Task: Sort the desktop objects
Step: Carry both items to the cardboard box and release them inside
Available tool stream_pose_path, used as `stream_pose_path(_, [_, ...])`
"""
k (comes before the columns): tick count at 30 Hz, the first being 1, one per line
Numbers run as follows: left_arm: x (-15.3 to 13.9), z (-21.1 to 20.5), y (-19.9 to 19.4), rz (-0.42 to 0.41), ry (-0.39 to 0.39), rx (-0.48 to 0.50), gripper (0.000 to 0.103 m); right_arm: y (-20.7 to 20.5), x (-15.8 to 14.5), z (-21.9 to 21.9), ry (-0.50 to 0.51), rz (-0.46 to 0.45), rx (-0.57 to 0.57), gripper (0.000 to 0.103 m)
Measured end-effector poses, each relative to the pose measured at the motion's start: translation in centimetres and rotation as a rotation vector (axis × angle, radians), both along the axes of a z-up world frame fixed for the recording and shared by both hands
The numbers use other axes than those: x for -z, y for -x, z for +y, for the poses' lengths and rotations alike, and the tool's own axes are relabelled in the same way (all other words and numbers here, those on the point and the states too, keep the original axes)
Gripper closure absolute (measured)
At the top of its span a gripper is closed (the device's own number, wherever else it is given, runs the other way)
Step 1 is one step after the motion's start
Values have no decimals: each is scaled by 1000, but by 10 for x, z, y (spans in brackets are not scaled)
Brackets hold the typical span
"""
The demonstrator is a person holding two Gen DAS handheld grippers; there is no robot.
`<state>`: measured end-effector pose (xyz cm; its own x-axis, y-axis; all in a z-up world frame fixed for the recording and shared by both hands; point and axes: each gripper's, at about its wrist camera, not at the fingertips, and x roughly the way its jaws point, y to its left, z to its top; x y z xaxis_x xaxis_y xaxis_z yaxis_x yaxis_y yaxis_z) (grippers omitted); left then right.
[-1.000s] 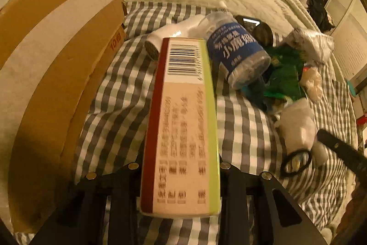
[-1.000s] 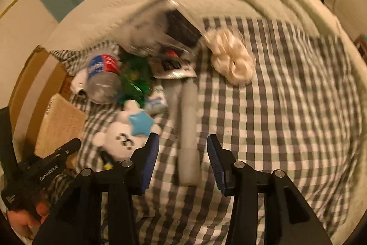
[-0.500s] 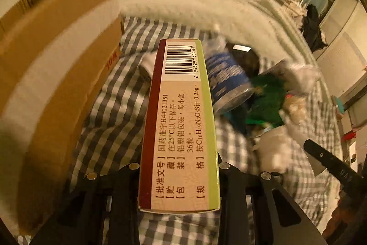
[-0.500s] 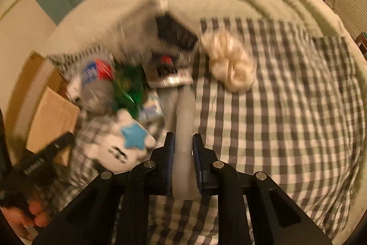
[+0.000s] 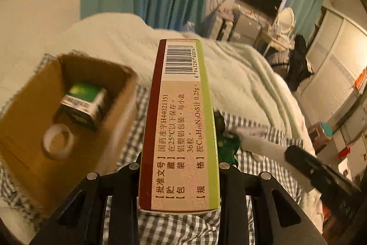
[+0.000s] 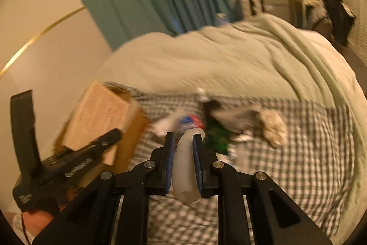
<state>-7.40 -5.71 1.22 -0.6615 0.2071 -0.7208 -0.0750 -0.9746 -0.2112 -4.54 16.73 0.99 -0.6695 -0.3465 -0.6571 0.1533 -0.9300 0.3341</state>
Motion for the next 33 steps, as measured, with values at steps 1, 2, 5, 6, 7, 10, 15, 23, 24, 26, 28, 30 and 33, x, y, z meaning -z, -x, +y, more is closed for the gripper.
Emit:
stream_pose_path(1, [-7, -8, -2, 9, 3, -15, 73, -2, -7, -9, 9, 16, -20, 88])
stream_pose_path(2, [-14, -19, -4, 23, 15, -39, 73, -3, -14, -20, 22, 32, -47, 88])
stream_pose_path(5, [-26, -50, -8, 40, 38, -115, 73, -6, -29, -58, 42, 70, -117, 88])
stream_pose_path(6, [-28, -60, -9, 40, 37, -135, 73, -8, -31, -70, 48, 74, -139, 88])
stream_pose_path(7, [-29, -73, -8, 37, 35, -164, 73, -6, -33, -82, 54, 75, -160, 88])
stream_pose_path(10, [-25, -109, -8, 21, 29, -241, 73, -3, -31, -116, 82, 66, -218, 88])
stream_pose_path(15, [-6, -154, -8, -18, 14, -319, 73, 7, -23, -168, 102, 37, -299, 88])
stream_pose_path(23, [22, -173, 3, -79, 43, -341, 48, 29, 0, -200, 167, 18, -298, 40])
stream_pose_path(24, [23, -173, 3, -79, 49, -350, 35, 33, 1, -198, 184, 24, -287, 36])
stream_pose_path(26, [24, -171, 5, -69, 46, -362, 30, 38, -1, -190, 204, 42, -265, 36])
stream_pose_path(28, [24, -168, 8, -75, 33, -356, 27, 42, -3, -185, 182, 45, -247, 36])
stream_pose_path(30, [24, -158, 8, -71, 23, -334, 25, 43, -4, -173, 160, 53, -218, 36])
stream_pose_path(33, [23, -136, 7, -69, 48, -285, 24, 47, -4, -152, 163, 34, -180, 36])
